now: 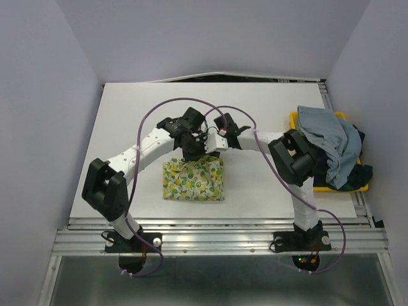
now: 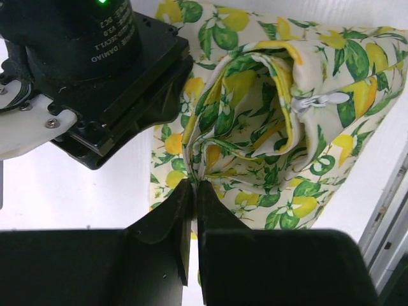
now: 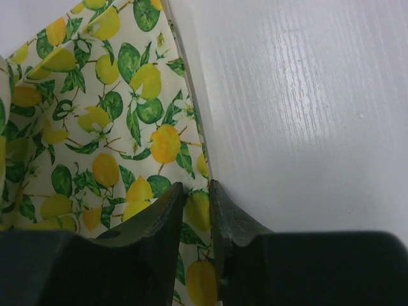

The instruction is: Fold and stack the skirts

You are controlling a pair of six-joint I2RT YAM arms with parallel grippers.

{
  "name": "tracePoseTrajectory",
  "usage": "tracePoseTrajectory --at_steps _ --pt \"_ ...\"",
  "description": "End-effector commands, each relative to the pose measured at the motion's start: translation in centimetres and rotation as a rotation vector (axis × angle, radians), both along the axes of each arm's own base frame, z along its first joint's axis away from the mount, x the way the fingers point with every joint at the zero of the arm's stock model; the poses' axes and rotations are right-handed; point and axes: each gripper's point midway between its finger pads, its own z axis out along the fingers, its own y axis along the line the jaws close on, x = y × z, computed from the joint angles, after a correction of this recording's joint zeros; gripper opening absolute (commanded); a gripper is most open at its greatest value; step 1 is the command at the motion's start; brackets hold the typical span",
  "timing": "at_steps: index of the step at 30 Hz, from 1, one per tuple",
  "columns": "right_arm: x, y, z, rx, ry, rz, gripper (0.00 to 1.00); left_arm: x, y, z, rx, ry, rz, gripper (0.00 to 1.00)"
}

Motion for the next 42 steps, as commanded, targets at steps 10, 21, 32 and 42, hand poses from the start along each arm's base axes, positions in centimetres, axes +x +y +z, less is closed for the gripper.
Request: tracePoseTrajectory --at_steps 10,21,32,42 --pt "-3.1 -1.6 -2.8 -0.111 0.113 0.009 0.32 4.2 1.0 -2.2 -0.012 -0.106 0.041 0.14" --pt "0.1 -0.9 -0.9 -0.126 0.02 -0.059 0.4 5.1 1.7 7.3 -0.151 -0.27 0.155 0.51" --pt "8.5 -1.3 9.0 -0.041 -0.122 -0.246 0.5 0.1 3.2 5.4 -0.291 -0.059 0.33 0.51" --pt "4.4 0.4 8.8 0.004 0.188 -0.169 0.52 0.7 2.7 -0.3 -0.214 0.04 0.289 0.51"
